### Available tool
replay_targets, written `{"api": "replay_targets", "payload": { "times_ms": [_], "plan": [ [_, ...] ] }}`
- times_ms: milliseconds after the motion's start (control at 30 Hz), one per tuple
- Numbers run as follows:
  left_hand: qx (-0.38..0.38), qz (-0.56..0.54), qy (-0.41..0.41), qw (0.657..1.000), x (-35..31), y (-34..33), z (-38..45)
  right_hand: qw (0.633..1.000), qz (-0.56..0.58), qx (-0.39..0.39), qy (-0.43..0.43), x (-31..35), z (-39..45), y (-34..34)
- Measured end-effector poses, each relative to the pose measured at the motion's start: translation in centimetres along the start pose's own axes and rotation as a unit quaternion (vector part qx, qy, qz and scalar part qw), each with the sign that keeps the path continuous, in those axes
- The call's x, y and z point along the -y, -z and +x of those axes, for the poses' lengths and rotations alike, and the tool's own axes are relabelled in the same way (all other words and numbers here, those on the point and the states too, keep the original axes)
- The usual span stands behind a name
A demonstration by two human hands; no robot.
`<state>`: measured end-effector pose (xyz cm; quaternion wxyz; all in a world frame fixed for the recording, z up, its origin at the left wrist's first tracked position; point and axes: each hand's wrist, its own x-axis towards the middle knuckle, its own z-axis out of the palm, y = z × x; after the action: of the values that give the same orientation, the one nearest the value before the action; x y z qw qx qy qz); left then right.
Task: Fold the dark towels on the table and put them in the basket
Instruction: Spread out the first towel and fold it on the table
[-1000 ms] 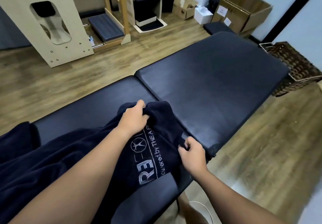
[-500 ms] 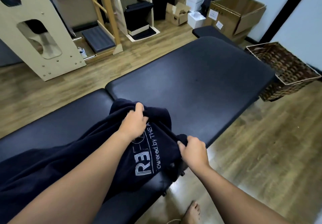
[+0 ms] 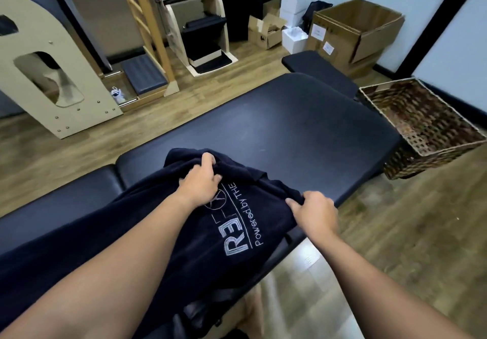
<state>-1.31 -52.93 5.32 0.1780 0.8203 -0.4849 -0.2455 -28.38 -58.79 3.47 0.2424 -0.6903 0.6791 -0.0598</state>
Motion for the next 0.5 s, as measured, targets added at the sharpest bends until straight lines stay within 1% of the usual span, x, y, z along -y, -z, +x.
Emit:
{"api": "replay_targets", "payload": {
  "times_ms": [167, 367, 500],
  "plan": [
    [0.020, -0.005, -0.005, 1.000, -4.4, -2.2, 7.9, 0.999, -0.045, 0.003, -0.024, -0.8, 6.0, 3.3],
    [0.062, -0.010, -0.054, 0.997, -10.5, -4.3, 15.9, 0.993, -0.091, -0.023, -0.078, -2.8, 13.2, 8.1],
    [0.077, -0.015, -0.089, 0.993, -13.3, -5.2, 19.4, 0.987, -0.119, -0.034, -0.097, -3.7, 17.5, 10.4]
  ]
}}
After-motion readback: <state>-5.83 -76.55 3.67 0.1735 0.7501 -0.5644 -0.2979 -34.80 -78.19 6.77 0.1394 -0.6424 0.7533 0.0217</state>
